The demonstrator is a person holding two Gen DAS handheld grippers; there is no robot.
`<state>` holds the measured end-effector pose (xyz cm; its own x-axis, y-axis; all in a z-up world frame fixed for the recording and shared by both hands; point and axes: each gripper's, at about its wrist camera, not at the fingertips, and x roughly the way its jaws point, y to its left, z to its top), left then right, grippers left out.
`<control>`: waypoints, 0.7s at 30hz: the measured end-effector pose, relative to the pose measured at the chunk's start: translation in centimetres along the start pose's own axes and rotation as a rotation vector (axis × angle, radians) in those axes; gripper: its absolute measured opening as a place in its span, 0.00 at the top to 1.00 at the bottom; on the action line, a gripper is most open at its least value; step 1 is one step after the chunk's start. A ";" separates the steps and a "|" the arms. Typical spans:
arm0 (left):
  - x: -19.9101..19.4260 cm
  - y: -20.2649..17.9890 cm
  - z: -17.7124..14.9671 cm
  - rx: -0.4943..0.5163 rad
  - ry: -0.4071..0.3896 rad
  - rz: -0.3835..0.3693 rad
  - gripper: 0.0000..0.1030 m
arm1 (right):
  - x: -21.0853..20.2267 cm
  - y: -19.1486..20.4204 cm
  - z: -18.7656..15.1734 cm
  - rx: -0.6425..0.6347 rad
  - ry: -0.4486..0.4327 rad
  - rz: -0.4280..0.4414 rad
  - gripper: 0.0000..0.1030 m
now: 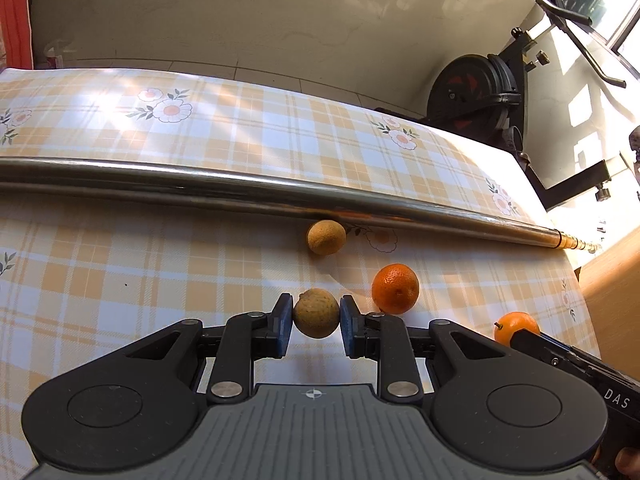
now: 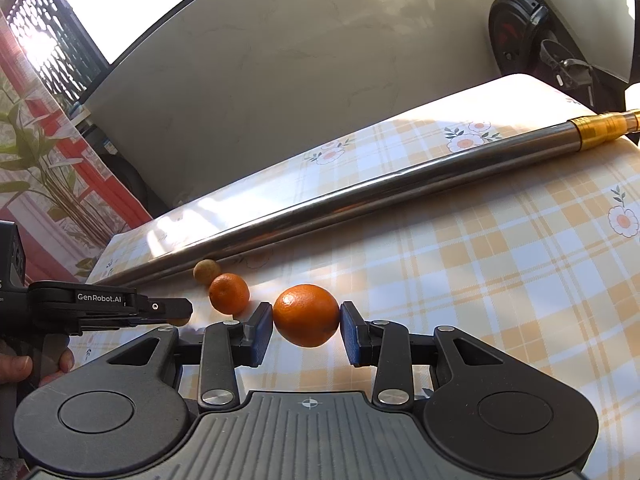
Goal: Organize fruits
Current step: 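Carry the kiwi and tangerine onto the plate with both grippers and release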
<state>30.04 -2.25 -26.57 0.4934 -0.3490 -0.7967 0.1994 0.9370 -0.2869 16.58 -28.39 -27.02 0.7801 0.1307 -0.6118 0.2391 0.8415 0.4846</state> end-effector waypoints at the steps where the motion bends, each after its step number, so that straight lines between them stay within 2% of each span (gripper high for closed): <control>1: -1.1 0.1 -0.4 0.005 -0.014 0.007 0.74 | -0.4 0.2 -0.1 -0.003 -0.004 0.005 0.67; 12: -11.1 1.0 -5.7 0.041 -0.104 0.062 0.74 | -4.3 3.4 -2.2 -0.016 -0.025 0.061 0.67; 16: -12.7 1.2 -8.2 0.034 -0.100 0.049 0.74 | -5.0 5.1 -3.9 -0.052 0.007 0.069 0.67; 21: -12.7 1.9 -11.1 0.013 -0.069 0.042 0.74 | -5.9 7.0 -6.0 -0.103 0.045 0.064 0.67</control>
<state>14.80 4.17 -22.88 0.5587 -0.3104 -0.7691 0.1879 0.9506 -0.2471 10.14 -20.08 -23.76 0.7646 0.2076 -0.6101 0.1266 0.8798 0.4581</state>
